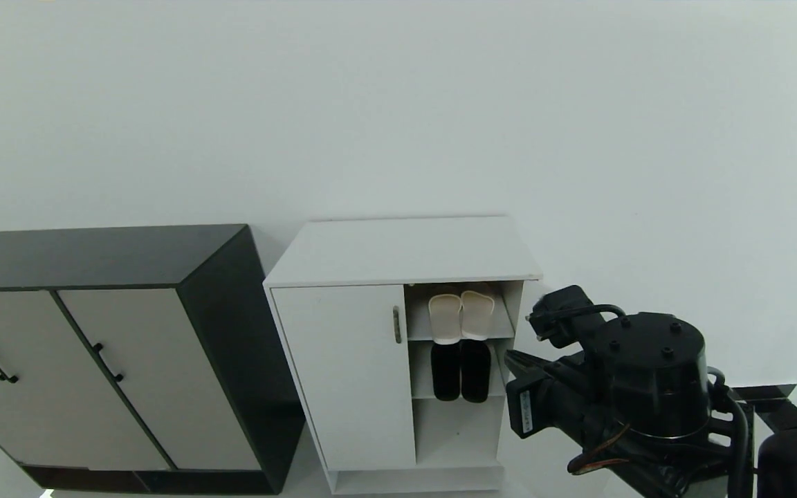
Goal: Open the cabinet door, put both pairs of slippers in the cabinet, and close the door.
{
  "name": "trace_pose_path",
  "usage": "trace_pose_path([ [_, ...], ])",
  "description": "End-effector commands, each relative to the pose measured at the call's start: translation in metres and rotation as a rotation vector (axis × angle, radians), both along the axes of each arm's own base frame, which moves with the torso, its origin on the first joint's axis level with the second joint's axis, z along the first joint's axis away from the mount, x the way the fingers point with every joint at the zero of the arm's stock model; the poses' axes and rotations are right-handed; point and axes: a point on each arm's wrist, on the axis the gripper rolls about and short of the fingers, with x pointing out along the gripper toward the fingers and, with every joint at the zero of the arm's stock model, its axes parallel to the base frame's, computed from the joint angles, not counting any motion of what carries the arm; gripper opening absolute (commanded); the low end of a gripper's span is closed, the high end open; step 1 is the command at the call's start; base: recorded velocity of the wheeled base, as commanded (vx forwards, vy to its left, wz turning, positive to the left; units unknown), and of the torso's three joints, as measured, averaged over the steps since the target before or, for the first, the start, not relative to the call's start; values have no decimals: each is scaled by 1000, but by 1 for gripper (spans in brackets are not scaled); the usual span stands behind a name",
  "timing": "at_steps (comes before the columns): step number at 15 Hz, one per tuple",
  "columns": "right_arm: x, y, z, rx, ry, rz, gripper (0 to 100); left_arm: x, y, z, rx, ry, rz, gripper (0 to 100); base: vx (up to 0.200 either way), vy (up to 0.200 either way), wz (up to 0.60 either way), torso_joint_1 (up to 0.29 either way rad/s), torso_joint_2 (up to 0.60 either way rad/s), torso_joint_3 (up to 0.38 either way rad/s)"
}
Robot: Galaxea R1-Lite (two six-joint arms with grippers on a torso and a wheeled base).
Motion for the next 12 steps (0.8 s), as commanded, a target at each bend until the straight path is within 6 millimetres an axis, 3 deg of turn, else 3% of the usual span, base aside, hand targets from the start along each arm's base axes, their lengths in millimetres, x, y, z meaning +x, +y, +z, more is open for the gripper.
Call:
trace_pose_path([
  [1,1,1,-3,-7,5,-1,0,0,0,0,-1,0,0,0,0,0,0,0,0,0],
  [2,2,2,-4,-9,7,-2,0,0,0,0,-1,-2,0,0,0,0,0,0,0,0],
  [6,9,-1,-9,-23,17,-27,0,0,0,0,-1,0,0,0,-200,0,0,18,7,2],
  [12,42,-25,-5,-17,3,-159,0,0,0,0,-1,0,1,0,0,0,0,0,0,0],
])
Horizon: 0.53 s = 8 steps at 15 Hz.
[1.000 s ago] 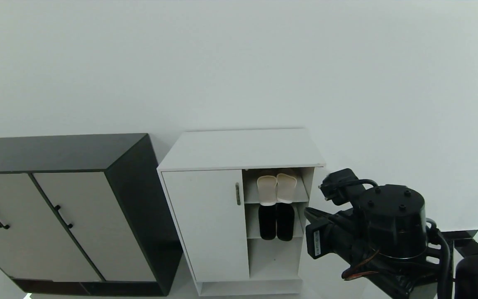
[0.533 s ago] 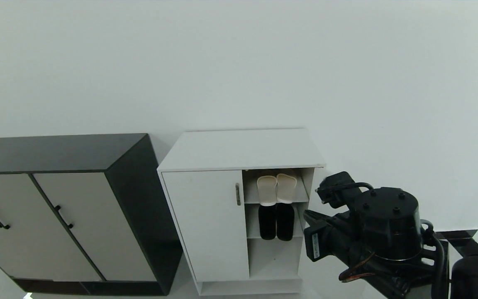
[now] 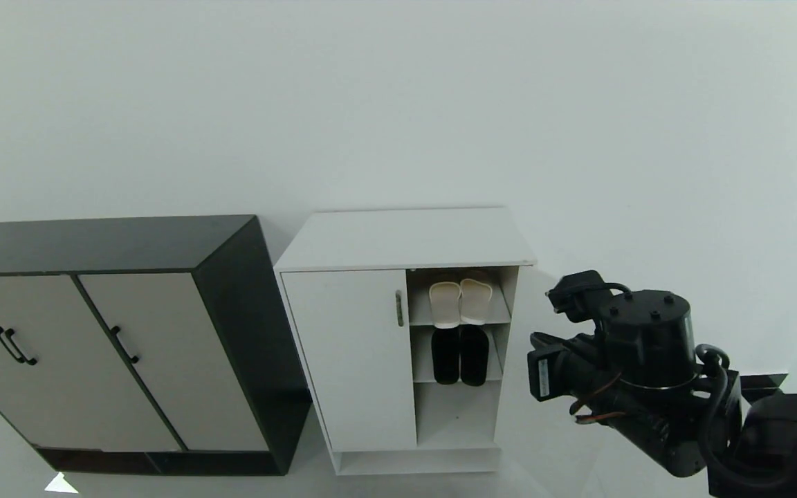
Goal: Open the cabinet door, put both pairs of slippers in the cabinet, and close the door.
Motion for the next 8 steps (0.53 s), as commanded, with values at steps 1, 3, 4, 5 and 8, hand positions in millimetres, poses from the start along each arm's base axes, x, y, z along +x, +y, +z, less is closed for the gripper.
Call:
trace_pose_path([
  [1,13,-10,3,7,-13,-49,0,0,0,0,0,0,2,0,0,0,0,0,0,0],
  [3,24,-21,6,13,-22,-98,0,0,0,0,0,0,0,0,0,0,0,0,0,0],
  [4,30,-27,8,16,-25,-119,0,0,0,0,0,0,0,0,0,0,0,0,0,0],
  [5,35,-33,9,23,-25,-129,0,0,0,0,0,0,0,0,0,0,0,0,0,0],
  [8,60,-64,7,19,-20,-198,0,0,0,0,0,-2,0,0,0,0,0,0,0,0],
])
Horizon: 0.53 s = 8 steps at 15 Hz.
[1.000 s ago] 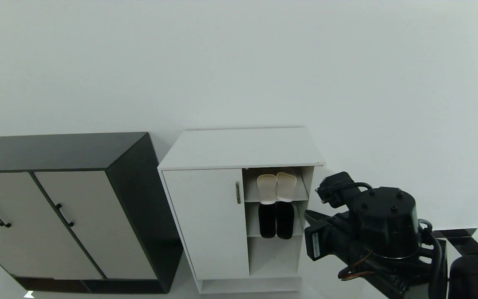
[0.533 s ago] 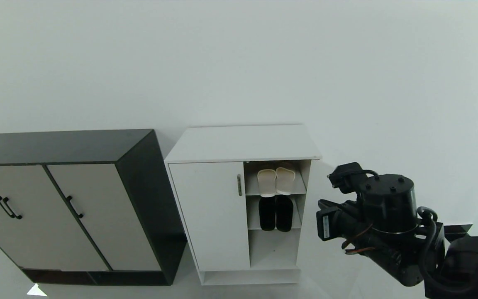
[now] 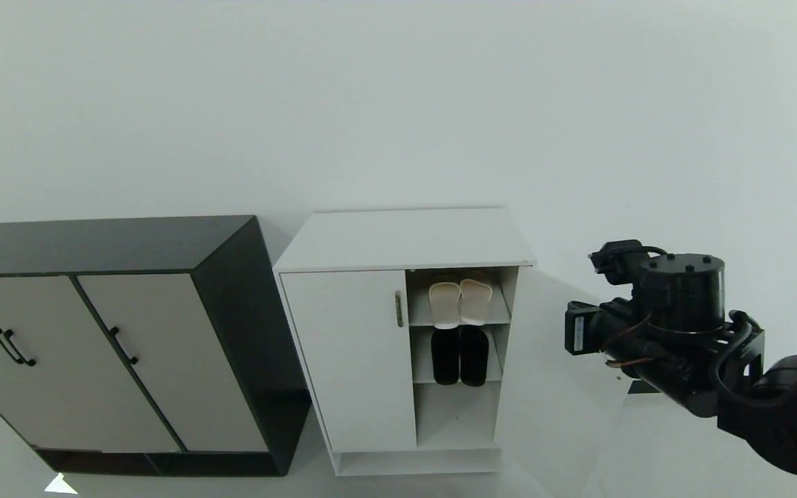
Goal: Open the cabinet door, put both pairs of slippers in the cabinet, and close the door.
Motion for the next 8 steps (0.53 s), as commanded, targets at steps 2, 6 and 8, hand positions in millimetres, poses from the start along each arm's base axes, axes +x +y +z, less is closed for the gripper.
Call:
trace_pose_path([
  [2,31,-32,-4,3,5,-101,0,0,0,0,0,1,1,0,0,0,0,0,0,0],
  [6,54,-56,-16,3,33,-163,0,0,0,0,0,1,1,0,0,0,0,0,0,0],
  [8,61,-63,-20,1,39,-188,0,0,0,0,0,1,1,0,0,0,0,0,0,0],
])
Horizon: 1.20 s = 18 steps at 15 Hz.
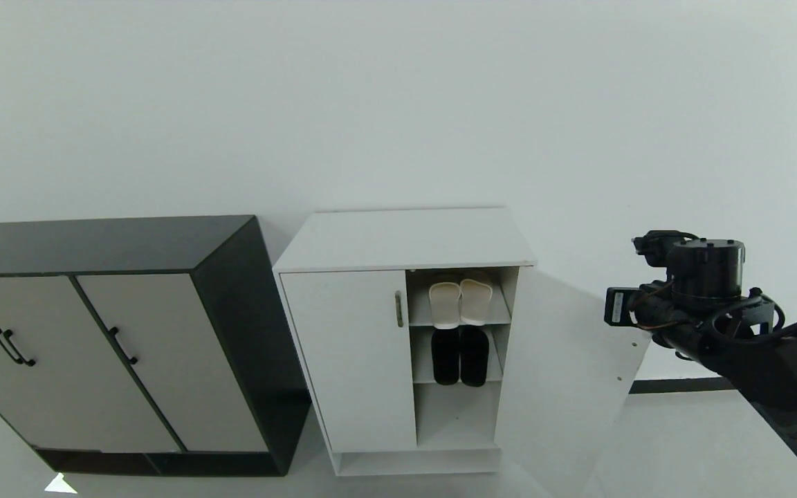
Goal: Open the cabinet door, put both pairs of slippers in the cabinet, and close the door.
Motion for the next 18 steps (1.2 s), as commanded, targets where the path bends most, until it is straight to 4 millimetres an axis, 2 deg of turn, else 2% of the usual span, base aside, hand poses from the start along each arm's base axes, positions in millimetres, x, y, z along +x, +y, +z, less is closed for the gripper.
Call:
trace_pose_path([
  [1,10,-7,-8,-2,18,-19,0,0,0,0,-1,-1,0,0,0,0,0,0,0,0],
  [7,35,-33,-19,3,29,-84,0,0,0,0,-1,0,0,0,0,0,0,0,0,0],
  [11,51,-52,-38,-4,66,-125,0,0,0,0,-1,0,0,0,0,0,0,0,0,0],
  [15,56,-54,-59,-38,120,-122,0,0,0,0,-1,0,0,0,0,0,0,0,0,0],
  [18,56,-53,-63,-40,130,-120,0,0,0,0,-1,-1,0,0,0,0,0,0,0,0],
])
